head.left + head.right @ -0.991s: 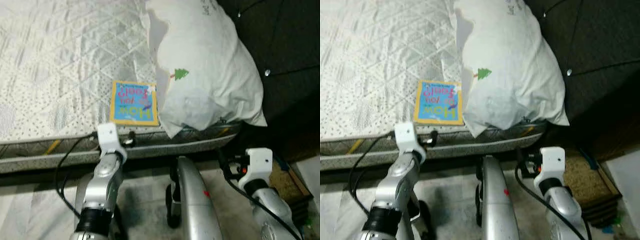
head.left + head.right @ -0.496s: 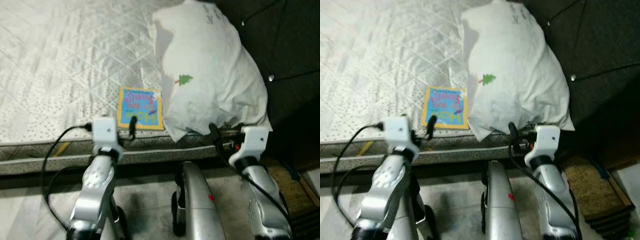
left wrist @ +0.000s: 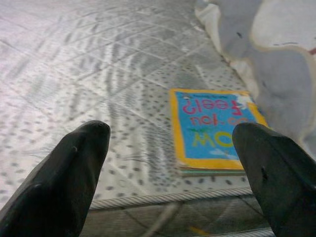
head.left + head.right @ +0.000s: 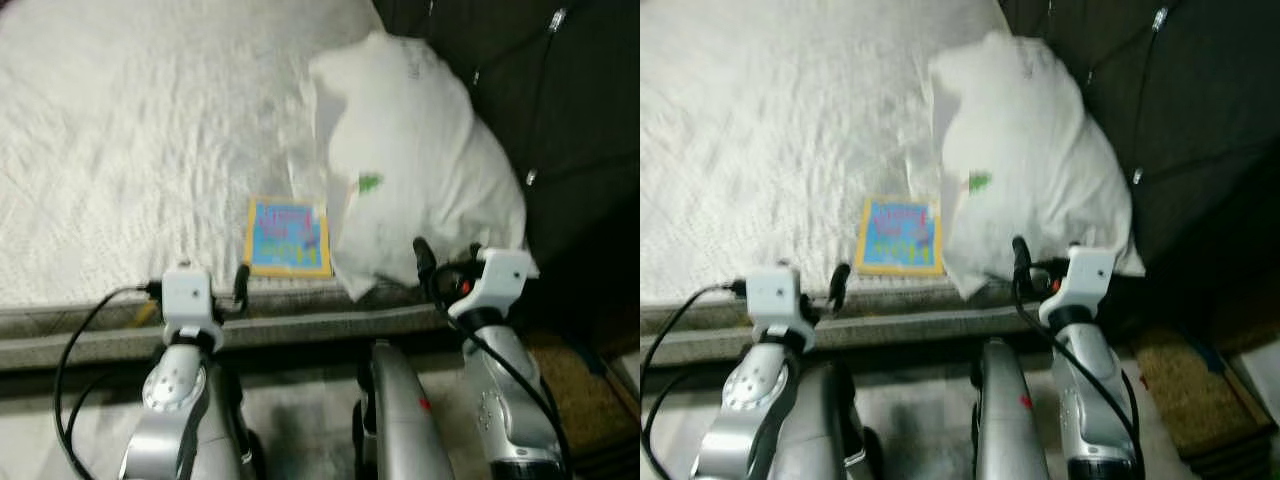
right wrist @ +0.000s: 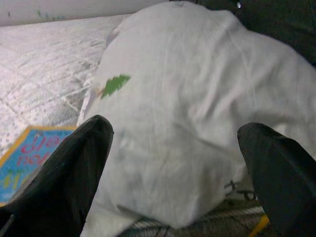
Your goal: Clean up the room
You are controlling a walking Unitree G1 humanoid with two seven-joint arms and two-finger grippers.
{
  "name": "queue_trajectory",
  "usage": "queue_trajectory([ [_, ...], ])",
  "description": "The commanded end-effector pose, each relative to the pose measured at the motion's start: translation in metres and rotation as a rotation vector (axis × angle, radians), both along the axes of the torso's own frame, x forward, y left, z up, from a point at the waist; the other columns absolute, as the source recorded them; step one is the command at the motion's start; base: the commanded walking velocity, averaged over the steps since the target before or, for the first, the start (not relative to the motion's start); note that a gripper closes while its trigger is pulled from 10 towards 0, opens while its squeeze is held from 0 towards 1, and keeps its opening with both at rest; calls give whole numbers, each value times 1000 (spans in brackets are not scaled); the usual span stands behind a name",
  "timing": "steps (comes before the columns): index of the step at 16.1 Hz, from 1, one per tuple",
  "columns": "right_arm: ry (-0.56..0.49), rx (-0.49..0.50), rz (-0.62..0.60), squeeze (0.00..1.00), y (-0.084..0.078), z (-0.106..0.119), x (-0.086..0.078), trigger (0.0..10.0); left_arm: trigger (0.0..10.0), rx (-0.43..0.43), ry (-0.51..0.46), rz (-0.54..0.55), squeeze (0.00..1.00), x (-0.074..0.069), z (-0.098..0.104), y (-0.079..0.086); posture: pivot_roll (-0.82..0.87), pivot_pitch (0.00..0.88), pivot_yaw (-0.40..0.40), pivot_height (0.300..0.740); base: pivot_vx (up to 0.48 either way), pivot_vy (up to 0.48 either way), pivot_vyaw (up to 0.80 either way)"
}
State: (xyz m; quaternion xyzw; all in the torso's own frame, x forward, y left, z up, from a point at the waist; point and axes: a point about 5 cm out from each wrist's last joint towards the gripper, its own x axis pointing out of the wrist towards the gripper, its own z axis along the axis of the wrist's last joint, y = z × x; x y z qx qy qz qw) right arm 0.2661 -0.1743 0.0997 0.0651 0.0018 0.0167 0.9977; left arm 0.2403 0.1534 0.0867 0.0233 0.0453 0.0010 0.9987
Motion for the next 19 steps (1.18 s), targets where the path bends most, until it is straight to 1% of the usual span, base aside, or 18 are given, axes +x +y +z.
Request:
queue_trajectory([
  [1, 3, 17, -16, 0, 0, -4, -1, 10000, 10000, 6, 4, -11, 0, -1, -2, 0, -13, 48, 5, 666, 0, 0, 0],
  [3, 6, 29, -19, 0, 3, -8, 2, 10000, 10000, 47, -3, -11, 0, 6, -2, -1, -12, 9, 17, 696, 0, 0, 0],
  [4, 2, 31, -21, 0, 3, -7, 5, 10000, 10000, 49, 13, 8, 0, 10, -3, 0, -14, 0, 19, 706, 0, 0, 0],
  [5, -3, 27, -22, 0, 3, -7, 8, 10000, 10000, 45, 16, 1, 0, 14, -3, 0, -14, 0, 21, 716, 0, 0, 0],
  [6, -20, 22, -27, 0, 1, -3, 14, 10000, 10000, 63, -14, -23, 0, 21, 1, -3, -15, 0, 22, 731, 0, 0, 0],
  [7, -28, 19, -32, 0, -1, -2, 17, 10000, 10000, 65, -24, -28, 0, 24, 3, -4, -16, 0, 21, 740, 0, 0, 0],
  [9, -36, 15, -41, 0, -5, -2, 20, 10000, 10000, 62, -36, -52, 0, 29, 4, -7, -20, 0, 19, 740, 0, 0, 0],
  [10, -36, 14, -41, 0, -5, -2, 21, 10000, 10000, 64, -37, -56, 0, 29, 4, -8, -20, 0, 19, 740, 0, 0, 0],
  [12, -32, 5, -51, 0, -9, -4, 16, 10000, 10000, 68, -31, -71, 0, 25, 0, -8, -27, 0, 22, 740, 0, 0, 0],
  [13, -20, 0, -56, 0, -10, -9, 11, 10000, 10000, 70, -16, -80, 0, 21, -5, -7, -32, 0, 19, 740, 0, 0, 0],
  [15, -5, -15, -62, 0, -11, -14, 4, 10000, 10000, 75, -2, -89, 0, 16, -10, -7, -35, 0, 19, 740, 0, 0, 0],
  [19, 11, -9, -75, 0, -13, -17, 3, 10000, 10000, 73, -6, -95, 0, 17, -9, -8, -36, 0, 16, 740, 0, 0, 0],
])
